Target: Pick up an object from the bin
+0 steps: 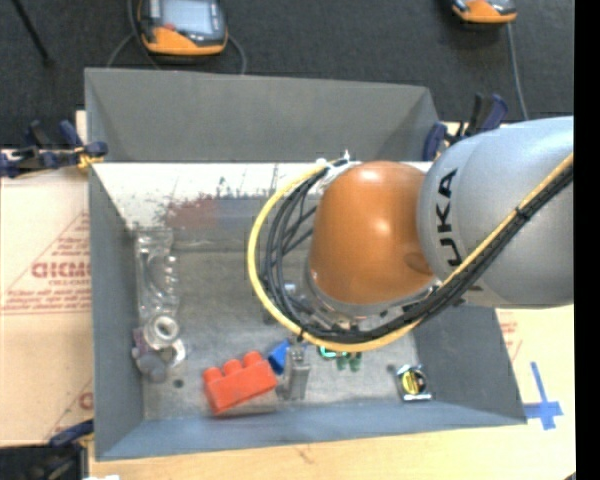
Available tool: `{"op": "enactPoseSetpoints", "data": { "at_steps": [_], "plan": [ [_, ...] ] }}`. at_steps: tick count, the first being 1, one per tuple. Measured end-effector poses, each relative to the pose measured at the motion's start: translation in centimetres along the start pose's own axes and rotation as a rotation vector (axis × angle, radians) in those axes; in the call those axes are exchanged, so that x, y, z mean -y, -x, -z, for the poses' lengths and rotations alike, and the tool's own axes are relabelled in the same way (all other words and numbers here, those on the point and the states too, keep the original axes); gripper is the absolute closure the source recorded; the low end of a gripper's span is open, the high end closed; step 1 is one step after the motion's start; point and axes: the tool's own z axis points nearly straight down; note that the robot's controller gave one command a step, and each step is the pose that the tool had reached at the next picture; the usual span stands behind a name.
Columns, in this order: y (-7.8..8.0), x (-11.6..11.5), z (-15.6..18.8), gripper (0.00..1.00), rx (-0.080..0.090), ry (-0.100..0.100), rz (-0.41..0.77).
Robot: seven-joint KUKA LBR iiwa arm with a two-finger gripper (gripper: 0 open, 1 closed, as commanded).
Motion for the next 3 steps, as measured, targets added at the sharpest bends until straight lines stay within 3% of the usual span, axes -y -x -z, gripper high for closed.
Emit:
{"op": "enactPoseSetpoints", "data": {
  "at_steps": [1,2,3],
  "plan": [
    [1.3,-1.8,-12.4,0.0,0.007,-0.001,0.126],
    [1.4,-1.8,-12.1,1.0,0.01,0.001,0.122],
    [1.0,1.5,1.3,1.0,0.015,-0.001,0.16]
  ]
}}
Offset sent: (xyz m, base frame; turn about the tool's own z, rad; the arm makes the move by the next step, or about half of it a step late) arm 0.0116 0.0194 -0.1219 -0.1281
